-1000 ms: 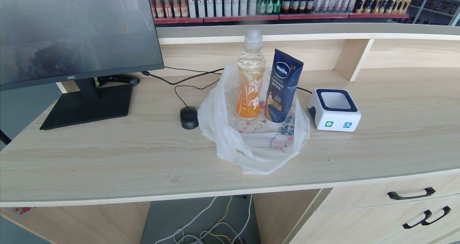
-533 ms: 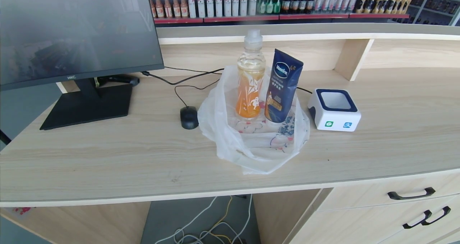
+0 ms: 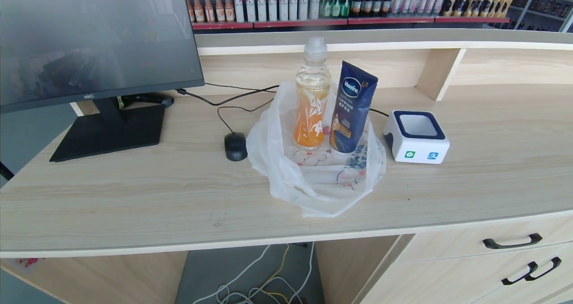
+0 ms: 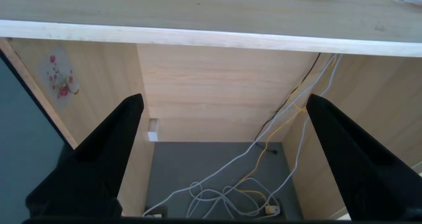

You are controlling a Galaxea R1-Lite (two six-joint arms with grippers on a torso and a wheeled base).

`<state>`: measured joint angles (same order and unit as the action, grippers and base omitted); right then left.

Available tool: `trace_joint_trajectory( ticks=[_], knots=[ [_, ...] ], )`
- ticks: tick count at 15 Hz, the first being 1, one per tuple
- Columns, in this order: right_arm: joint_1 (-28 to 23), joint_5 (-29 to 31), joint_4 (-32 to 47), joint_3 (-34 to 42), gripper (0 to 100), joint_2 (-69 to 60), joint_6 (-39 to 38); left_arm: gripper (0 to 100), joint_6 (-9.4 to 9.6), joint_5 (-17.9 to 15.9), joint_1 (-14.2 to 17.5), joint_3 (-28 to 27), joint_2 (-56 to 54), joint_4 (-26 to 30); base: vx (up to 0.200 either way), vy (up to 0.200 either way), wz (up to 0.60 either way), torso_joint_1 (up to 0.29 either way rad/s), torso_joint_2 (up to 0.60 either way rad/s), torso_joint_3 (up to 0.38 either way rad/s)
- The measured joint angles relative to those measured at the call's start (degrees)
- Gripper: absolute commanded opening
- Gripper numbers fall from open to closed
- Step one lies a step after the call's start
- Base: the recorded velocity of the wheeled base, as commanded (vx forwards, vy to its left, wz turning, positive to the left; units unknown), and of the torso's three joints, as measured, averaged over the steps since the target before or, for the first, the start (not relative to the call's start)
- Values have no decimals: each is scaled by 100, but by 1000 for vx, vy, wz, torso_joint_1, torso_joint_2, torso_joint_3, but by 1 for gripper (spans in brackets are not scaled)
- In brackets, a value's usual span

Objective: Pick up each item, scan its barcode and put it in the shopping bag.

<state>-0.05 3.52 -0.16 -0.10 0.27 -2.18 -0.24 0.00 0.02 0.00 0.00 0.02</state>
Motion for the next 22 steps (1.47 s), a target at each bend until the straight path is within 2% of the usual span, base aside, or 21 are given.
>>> trace_joint_trajectory(
  ticks=[7,22],
  knots=[
    [-5,-2,2,0,100,-37,-2,100,6,0,0,0,0,-2,0,0,0,0,0,0],
    [-5,0,0,2,100,-37,7,100,-7,0,0,0,0,-2,0,-200,0,4,3,5]
  ],
)
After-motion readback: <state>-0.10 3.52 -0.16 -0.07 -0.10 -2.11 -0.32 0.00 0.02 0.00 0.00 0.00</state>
